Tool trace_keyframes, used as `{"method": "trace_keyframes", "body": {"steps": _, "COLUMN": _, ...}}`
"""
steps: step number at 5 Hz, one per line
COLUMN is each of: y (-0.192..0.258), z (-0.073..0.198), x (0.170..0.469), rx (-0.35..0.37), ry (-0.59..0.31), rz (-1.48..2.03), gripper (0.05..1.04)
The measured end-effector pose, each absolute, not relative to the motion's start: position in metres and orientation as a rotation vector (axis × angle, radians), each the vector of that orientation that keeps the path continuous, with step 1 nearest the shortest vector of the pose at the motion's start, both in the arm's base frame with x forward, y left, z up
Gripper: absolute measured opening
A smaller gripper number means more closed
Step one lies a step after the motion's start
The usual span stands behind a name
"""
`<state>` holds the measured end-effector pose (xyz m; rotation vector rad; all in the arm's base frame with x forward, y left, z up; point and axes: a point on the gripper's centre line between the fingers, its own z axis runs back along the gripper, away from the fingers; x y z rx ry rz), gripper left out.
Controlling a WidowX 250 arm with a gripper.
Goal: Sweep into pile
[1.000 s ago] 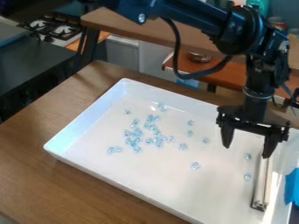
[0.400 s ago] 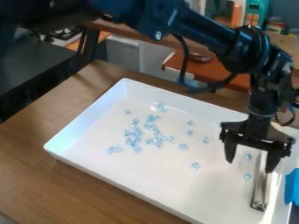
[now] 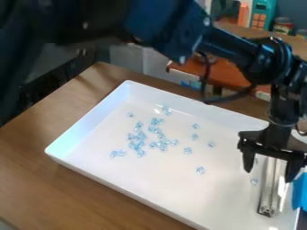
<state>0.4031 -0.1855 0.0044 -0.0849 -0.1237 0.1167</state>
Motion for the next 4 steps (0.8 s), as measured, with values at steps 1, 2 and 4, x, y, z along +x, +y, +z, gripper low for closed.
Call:
{"method": "trace_keyframes", "body": {"steps": 1, "y": -0.1864, "z": -0.0044, "x": 0.405, "rx": -0.075, "ry": -0.112, "rz": 0.12, "gripper": 0.948}}
{"method": "trace_keyframes", "body": {"steps": 2, "y": -0.187, "z": -0.0077, "x": 0.4042, "rx": -0.074, "ry": -0.106, "rz": 0.131, "gripper": 0.661}}
{"method": "trace_keyframes", "body": {"steps": 4, "y": -0.1858, "z": -0.0117, "x": 0.4009, "rx": -0.075, "ry": -0.124, "rz": 0.112, "gripper": 0.369}}
